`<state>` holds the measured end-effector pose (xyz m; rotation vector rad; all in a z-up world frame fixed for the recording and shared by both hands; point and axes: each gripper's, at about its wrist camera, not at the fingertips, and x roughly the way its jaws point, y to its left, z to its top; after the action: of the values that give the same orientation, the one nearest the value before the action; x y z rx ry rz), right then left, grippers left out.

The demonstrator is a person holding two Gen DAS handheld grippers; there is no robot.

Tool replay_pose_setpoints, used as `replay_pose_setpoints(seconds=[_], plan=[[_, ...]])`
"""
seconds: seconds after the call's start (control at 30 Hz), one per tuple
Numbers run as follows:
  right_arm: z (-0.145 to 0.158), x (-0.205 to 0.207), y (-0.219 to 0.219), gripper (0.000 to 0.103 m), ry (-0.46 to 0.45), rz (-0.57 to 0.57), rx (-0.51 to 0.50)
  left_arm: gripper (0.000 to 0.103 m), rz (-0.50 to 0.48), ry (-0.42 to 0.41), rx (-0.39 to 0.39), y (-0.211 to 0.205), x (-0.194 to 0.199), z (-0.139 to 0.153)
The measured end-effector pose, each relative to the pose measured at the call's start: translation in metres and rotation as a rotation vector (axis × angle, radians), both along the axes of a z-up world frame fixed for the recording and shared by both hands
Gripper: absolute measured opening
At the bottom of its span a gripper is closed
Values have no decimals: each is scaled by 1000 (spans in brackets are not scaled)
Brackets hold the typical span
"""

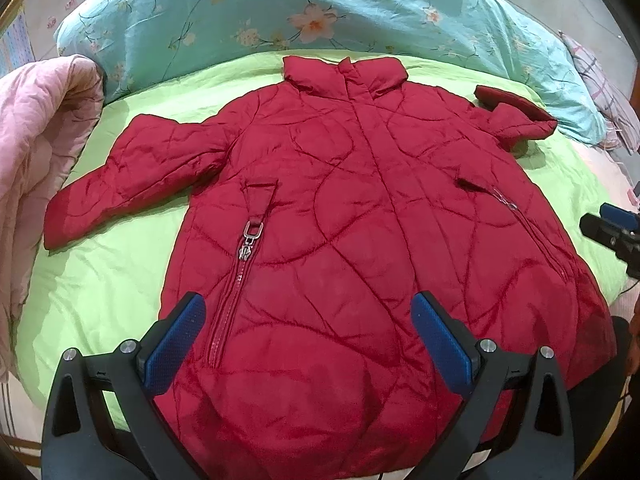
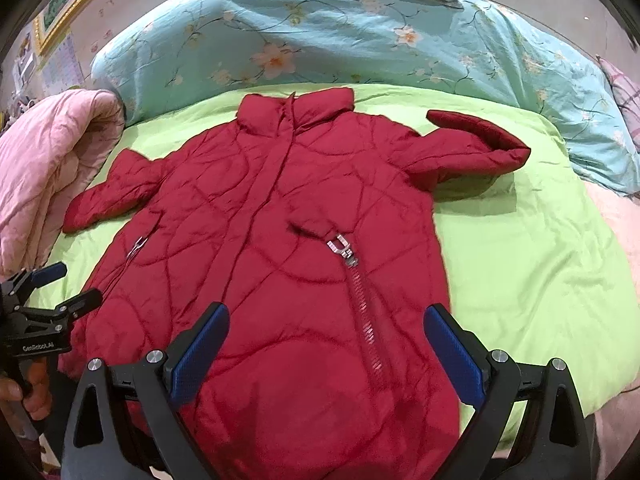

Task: Fold large clothes
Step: 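Move the right gripper to the jacket sleeve cuff and grasp it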

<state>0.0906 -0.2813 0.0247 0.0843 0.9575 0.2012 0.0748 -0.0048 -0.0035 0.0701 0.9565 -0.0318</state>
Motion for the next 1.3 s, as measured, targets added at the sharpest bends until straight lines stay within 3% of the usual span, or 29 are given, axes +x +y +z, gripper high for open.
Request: replay_pose_setpoints(seconds=[0.37,0.73,0.97,1.1,1.3], plan=[[-4,51,-39,99,-13,-63,13,103,22,21,6,0,35,-7],[-21,131,-98,99,-12,-166,29,103,33,13,19,1,76,-12],[-20,173,-121,97,-37,-197,-20,103,58,14,-103,6,95,-19],[-19,200,-129,97,-67,-206,-56,103,27,22,-27,-1,109,-23],[-32,252,-136,91,-55,-196,-165,103,23,52,-47,2,126,-30]])
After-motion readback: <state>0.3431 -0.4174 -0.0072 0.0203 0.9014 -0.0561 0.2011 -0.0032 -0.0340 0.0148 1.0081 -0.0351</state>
